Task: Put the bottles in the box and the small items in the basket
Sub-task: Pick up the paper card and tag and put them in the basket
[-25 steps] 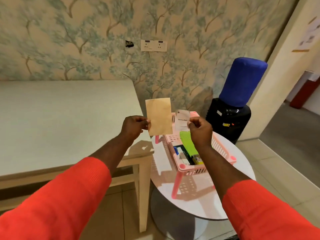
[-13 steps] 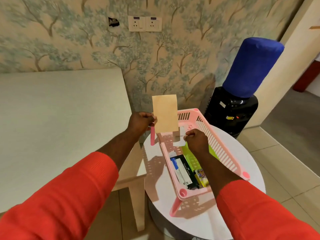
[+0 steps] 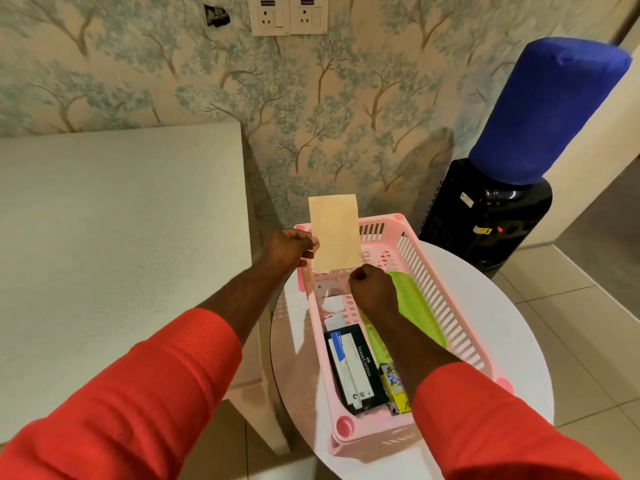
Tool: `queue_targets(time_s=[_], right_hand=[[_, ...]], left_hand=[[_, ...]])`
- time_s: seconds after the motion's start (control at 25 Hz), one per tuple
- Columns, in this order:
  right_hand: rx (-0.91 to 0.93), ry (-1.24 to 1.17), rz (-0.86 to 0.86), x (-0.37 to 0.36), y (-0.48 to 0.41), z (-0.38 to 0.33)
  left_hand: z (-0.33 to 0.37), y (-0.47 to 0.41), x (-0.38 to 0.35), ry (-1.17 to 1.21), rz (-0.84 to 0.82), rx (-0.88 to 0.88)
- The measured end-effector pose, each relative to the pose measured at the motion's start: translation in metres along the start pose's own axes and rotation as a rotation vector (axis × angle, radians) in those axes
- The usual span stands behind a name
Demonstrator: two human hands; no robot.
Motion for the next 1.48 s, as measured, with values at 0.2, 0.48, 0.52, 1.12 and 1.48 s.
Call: queue_targets(time_s=[0.2,0.48,0.52,1.12,1.48], right_hand=[[-0.062,-0.666,0.084,0.053,-0.027,0.000],[0.034,-0.589,0.000,0.056,-0.061,-0.015],[0.024,-0.564,-0.009,0.052,-0.064,-0.011],[0.364,0.364,-0.001,0.029,-0.130,-0.052],[0.519,0.507,0.011,0.016,-0.103,-0.036]], left_hand=[[-0.003,-0.017,-0.019,-0.029,-0.029,0.036],[-0.014,-0.042,-0.041,-0.121,-0.039,0.048],[-0.012,-0.045,-0.038,-0.210,-0.014,0.004],[-0.006,-0.054,-0.050,-0.713,-0.031,-0.298],[-0.002,-0.035,-0.066,-0.852,-0.055,-0.398]])
Point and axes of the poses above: each hand's wrist, its own y-axis away from the middle knuckle, its own x-axis out of the back of the hand, z = x × y, the point moved 10 cm from there along -y, towards the middle knuckle, and after that the axes turned 6 degrees about -x, right-handed, at the moved point
